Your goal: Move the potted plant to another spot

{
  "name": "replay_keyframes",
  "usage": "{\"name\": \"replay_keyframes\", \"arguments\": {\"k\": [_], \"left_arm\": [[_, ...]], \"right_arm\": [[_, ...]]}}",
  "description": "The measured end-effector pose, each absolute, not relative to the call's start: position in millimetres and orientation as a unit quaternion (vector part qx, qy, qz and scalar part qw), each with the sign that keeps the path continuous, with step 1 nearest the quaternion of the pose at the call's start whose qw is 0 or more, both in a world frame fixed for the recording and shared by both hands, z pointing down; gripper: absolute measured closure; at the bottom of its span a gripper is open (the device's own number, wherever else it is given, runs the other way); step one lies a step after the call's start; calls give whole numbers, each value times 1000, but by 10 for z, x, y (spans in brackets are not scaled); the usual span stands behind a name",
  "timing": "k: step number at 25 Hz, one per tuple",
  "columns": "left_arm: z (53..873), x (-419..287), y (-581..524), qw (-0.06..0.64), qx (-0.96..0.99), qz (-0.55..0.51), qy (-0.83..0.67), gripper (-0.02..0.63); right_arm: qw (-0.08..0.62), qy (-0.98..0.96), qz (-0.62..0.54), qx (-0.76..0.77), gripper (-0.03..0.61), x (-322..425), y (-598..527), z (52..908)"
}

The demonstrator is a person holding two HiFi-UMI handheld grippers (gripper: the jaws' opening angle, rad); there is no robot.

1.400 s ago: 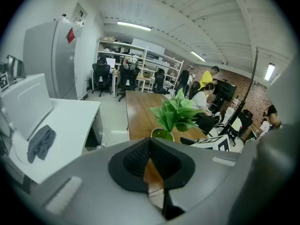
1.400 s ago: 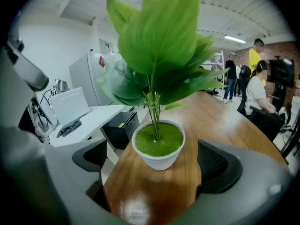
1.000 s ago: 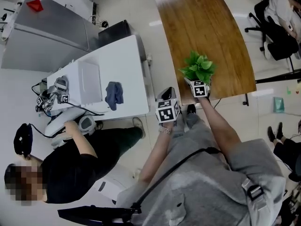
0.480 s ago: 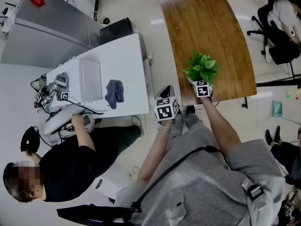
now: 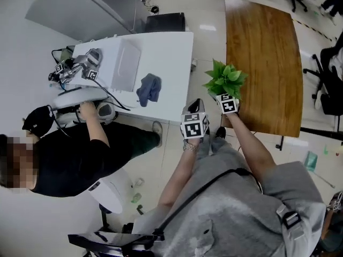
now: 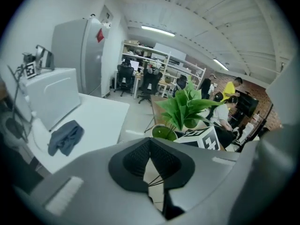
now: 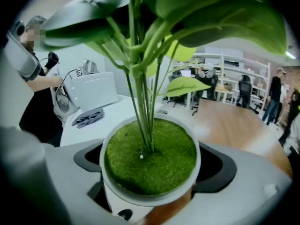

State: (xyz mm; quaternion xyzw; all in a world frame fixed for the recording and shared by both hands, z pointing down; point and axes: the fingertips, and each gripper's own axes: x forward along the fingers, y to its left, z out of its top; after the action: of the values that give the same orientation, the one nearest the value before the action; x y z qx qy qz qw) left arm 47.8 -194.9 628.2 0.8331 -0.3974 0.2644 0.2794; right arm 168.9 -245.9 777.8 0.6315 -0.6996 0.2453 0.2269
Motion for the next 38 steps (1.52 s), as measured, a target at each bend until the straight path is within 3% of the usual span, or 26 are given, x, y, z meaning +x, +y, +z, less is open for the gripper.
{"name": "replay_keyframes", "arguments": {"k": [8, 15, 25, 35, 38], "left_arm": [[6454, -1083, -2025, 334, 722, 262, -546, 598], [6474, -1592, -1903, 351, 686, 244, -589, 598], [6601, -1520, -1832, 352, 696, 254, -572, 598], [6488, -871, -1897, 332, 744, 263, -517, 598], [6477, -724, -1860, 329, 750, 266, -509, 598]], "right_arm": [[254, -803, 214, 495, 19, -70, -3126, 7765], [296, -839, 191, 414, 18, -938, -3170, 8013], [283, -859, 170, 391, -3, -1104, -3159, 8034], [223, -860, 202, 413, -3, -634, -2836, 7700], [237, -857, 208, 408, -2, -595, -2748, 7725]]}}
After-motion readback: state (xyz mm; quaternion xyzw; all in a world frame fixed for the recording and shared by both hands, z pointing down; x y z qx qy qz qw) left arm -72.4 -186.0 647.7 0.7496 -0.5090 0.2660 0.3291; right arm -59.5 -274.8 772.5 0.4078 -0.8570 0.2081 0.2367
